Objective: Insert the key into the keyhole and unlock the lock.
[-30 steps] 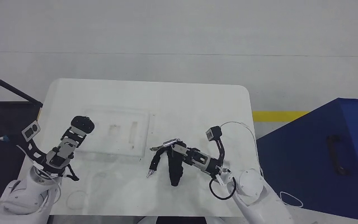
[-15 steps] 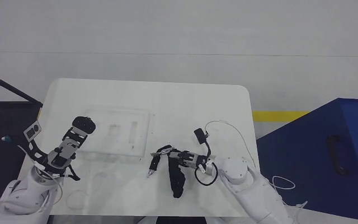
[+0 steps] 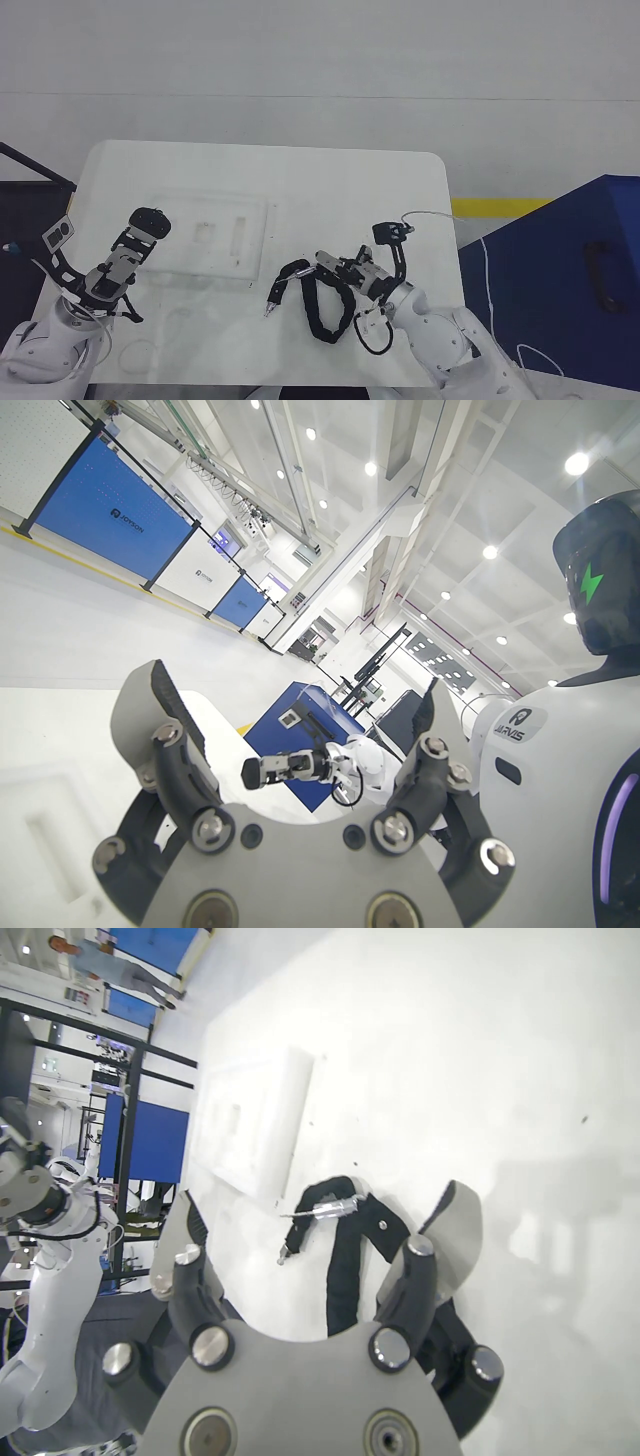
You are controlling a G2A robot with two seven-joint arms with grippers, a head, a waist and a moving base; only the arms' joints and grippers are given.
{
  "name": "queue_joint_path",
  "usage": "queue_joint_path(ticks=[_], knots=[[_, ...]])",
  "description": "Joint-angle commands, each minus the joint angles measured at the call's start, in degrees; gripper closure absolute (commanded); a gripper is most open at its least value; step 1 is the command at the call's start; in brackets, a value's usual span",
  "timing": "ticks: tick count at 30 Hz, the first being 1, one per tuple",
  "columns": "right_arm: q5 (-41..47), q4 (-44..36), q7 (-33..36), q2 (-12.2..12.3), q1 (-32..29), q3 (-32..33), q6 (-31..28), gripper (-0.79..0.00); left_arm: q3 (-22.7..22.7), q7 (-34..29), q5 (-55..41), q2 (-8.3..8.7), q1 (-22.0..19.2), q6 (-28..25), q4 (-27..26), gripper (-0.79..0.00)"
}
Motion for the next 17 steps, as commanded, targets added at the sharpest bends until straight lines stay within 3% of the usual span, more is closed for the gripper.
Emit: queue_joint_path(ticks=[1,4,17], knots=[[-2.4,-3.0,-3.9,0.4,-2.4,1.5,-5.1,-0.785,0.0,0.0,0.0,0.0,0.0,0.0,0.0,-0.785],[-2.4,-3.8,-7.0,0.6,-4.1,2.6,-11.0,-0.785,0.0,0.0,0.0,0.0,0.0,0.0,0.0,-0.785],[-2.4,-3.8,-7.0,0.6,-4.1,2.6,-11.0,-0.785,0.0,0.0,0.0,0.0,0.0,0.0,0.0,-0.784]])
